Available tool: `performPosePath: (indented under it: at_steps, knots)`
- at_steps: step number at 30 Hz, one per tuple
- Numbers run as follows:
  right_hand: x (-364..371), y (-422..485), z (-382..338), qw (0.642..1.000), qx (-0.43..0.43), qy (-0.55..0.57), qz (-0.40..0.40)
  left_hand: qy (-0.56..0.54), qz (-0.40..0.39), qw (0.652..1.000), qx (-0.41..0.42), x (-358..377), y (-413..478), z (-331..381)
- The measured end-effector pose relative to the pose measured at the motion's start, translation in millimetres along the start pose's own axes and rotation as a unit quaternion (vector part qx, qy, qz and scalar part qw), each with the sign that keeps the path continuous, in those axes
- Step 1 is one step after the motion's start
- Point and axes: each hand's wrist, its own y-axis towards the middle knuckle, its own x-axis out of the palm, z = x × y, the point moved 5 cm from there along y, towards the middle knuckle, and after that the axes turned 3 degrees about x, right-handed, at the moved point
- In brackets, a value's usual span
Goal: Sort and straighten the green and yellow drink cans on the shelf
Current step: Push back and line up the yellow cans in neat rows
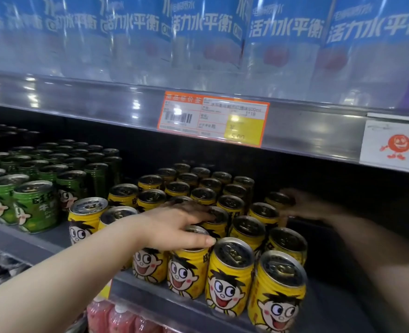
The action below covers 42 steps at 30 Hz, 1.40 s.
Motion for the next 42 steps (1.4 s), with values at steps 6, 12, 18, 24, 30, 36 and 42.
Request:
performPosePath:
  at_steps: [6,12,18,24,30,36,42]
  knots:
    - [-7.4,-45.8,10.2,0.998,0.034,0.003,-0.053,-0.002,-0.008,1.000,0.003,-0.4,-3.4,1.6]
    - [-2.5,-68.7,6.0,0.990,0.061,0.064,-0.113,0.005,-0.009,1.000,0.013,-2.7,-4.7,5.7]
    - [1.5,-75.2,5.3,0.986,0.104,0.113,-0.067,0.017,-0.019,1.000,0.014,-1.6,-5.9,5.6]
    - [10.7,-87.0,0.6,0.981,0.108,0.159,-0.014,0.031,-0.023,0.999,0.015,-1.0,-4.2,6.1]
    - [27.5,-100.4,12.3,0.906,0.173,0.340,0.185,0.035,-0.019,0.999,0.027,0.0,-2.8,5.5]
    - [82.9,-95.9,15.6,0.787,0.189,0.572,0.137,0.040,-0.019,0.999,0.031,2.2,-0.7,3.5]
    - [84.8,-92.0,15.0,0.764,0.205,0.586,0.174,0.044,-0.025,0.998,0.032,4.1,1.5,1.5]
